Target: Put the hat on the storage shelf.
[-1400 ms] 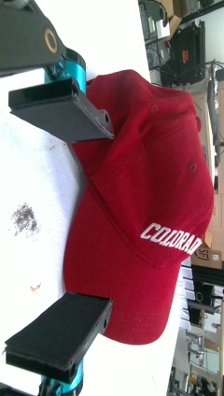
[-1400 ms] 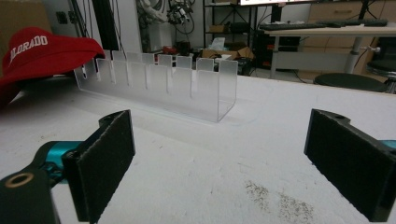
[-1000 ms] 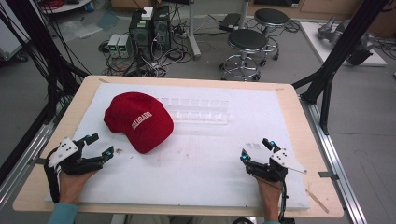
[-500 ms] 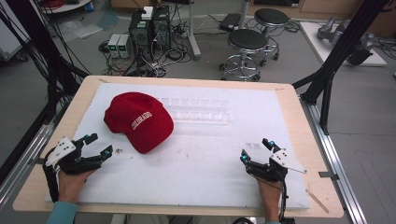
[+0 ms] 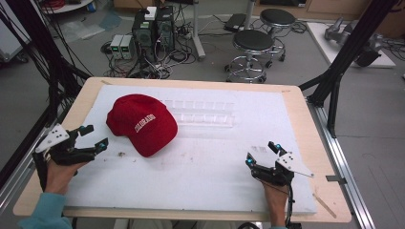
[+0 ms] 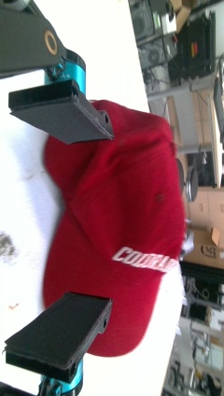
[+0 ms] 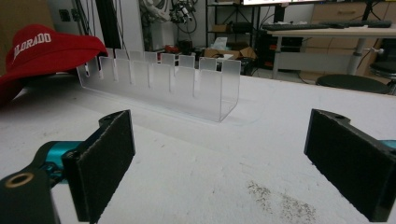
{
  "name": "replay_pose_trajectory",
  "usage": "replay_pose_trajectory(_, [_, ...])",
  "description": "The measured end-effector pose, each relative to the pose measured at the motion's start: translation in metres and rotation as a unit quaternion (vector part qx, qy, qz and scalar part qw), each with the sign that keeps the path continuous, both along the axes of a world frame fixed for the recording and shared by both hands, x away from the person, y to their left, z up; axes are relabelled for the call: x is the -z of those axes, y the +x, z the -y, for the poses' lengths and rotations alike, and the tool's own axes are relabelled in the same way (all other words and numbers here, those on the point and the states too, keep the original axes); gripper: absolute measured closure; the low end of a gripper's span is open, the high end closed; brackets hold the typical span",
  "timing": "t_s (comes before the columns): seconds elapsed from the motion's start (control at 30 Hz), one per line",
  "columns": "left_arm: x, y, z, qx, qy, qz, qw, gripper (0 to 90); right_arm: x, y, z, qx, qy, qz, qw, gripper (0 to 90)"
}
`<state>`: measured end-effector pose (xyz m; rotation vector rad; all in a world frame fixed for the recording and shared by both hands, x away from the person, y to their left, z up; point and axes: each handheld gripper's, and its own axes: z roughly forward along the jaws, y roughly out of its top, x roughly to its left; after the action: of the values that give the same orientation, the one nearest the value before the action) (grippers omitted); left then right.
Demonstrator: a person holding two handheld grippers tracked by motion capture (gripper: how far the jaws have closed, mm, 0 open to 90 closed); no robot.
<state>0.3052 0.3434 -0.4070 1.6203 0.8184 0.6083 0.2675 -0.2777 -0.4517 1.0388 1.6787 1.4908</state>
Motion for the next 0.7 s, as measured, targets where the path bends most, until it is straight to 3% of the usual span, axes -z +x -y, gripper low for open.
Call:
replay_pose_trajectory(0.17, [-0.018,0.013,-0.006,0.013,0.017,0.000,0.9998,16.8,0.000,0.000,0.000,0.000,0.000,0.000,1.0000,7.6])
replay_pose_trajectory(0.2, [-0.027,0.022,-0.009,0.021,0.019,-0.001,0.9996,16.8,0.000,0.000,0.000,0.000,0.002,-0.002,1.0000,7.6])
replay_pose_trajectory(0.37, [-0.042,0.039,-0.014,0.030,0.028,-0.006,0.9991,16.8,0.000,0.000,0.000,0.000,0.001,-0.002,1.0000,7.6])
replay_pose_trajectory(0.4, [-0.048,0.047,-0.015,0.034,0.037,-0.008,0.9987,16.7,0.000,0.000,-0.001,0.000,0.000,-0.003,1.0000,7.6])
replay_pose_trajectory(0.7, [-0.066,0.077,-0.014,0.058,0.055,-0.013,0.9967,17.0,0.000,0.000,-0.001,0.001,-0.004,-0.005,1.0000,7.6])
